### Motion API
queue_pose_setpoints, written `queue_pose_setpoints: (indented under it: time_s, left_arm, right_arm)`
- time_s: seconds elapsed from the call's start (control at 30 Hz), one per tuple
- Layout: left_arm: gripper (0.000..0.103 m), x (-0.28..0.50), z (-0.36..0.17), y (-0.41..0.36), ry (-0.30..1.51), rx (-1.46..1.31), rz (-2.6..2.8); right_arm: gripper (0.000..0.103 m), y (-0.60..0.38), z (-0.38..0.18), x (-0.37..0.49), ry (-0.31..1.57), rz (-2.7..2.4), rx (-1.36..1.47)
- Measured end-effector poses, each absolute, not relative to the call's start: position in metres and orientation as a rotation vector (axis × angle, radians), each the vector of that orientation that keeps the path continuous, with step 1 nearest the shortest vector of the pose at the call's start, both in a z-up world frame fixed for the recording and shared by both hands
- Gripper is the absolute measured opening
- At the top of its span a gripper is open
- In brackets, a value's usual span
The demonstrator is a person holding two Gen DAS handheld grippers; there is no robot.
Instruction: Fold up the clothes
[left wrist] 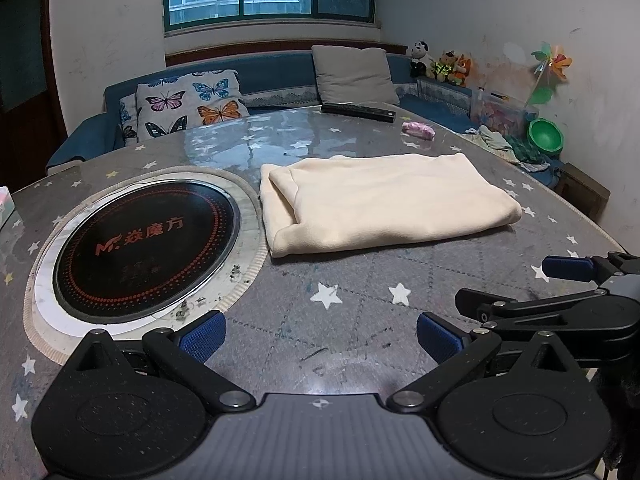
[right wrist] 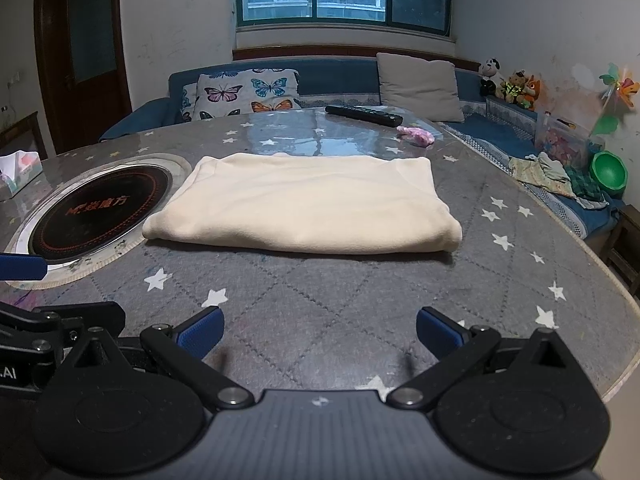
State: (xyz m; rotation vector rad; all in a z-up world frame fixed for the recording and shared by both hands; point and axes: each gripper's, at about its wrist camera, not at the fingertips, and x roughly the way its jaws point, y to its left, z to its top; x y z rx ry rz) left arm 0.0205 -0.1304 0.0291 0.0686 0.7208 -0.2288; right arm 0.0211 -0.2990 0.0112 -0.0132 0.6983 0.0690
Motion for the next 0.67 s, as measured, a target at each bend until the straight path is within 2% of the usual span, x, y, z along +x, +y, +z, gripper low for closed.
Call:
queue_pose_setpoints:
  time_s: [0.67]
  left_arm:
    - [0.103,0.039,0.026,-0.135,0.732,0.073,-0.231]
  right_arm:
    - [0.103,-0.302,0.004,0.038,0.721,0.075,0.006]
